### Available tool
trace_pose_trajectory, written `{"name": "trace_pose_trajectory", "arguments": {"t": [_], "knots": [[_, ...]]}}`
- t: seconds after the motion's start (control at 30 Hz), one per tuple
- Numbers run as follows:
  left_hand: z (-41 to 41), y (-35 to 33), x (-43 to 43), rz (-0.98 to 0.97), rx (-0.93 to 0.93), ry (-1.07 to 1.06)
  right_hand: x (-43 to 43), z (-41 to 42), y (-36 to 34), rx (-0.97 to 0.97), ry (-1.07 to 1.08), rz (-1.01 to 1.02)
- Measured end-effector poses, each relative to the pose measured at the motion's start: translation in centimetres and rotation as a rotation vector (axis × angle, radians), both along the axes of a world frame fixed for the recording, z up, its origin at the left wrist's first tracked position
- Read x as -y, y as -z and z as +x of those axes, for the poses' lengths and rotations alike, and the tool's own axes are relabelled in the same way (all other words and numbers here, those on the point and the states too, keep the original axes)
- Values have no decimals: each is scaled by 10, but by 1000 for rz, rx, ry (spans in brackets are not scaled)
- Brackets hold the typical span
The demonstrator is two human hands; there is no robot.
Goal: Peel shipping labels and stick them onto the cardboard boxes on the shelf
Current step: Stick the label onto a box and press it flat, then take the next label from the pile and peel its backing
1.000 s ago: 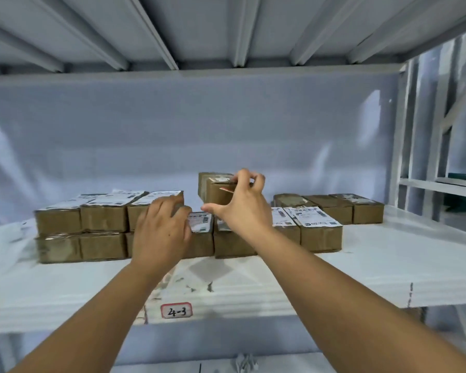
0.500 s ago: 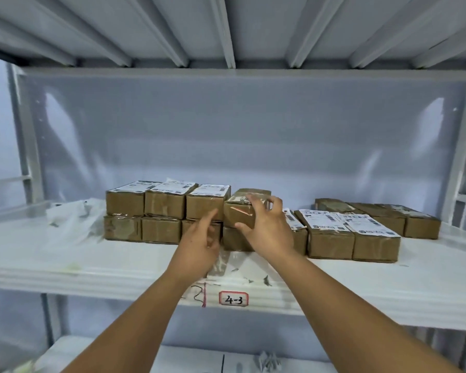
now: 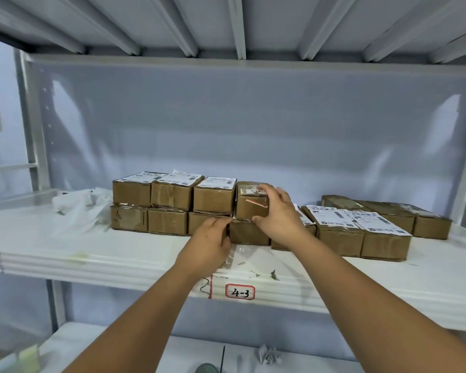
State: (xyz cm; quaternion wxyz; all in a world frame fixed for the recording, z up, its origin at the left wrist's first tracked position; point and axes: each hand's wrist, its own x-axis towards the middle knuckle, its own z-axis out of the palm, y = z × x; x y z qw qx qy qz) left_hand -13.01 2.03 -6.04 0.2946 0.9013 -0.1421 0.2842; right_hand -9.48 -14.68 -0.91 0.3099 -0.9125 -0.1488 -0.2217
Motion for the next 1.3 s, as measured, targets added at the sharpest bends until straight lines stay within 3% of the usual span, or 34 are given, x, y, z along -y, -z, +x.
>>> {"name": "trace_pose_trajectory", "arguments": {"t": [0.13,0.23,0.33,0.63,0.8,1.0,1.13,1.3], "knots": [[-5,-1,2,-70,126,-169,-26,-20,12,395,22,-45],[-11,-3,-12,59,199,-370,-53,-31,12,742,49,-192],[-19,-6,-45,104,240,-430,-84,-42,6,831,-87,-269],[-26,-10,-191,-266,240,-718,-189,-50,11,394,-511,-570],[-9,-7,-256,-357,33,-725,-263,-36,18,296,-637,-401],[32,-18,-311,-397,-288,-879,-346,-4,23,209,-599,-381],[58,-13,-354,-588,-191,-849,-377,21,33,197,-536,-448],[80,-13,-362,-386,-200,-598,-385,33,41,169,-451,-511]]}}
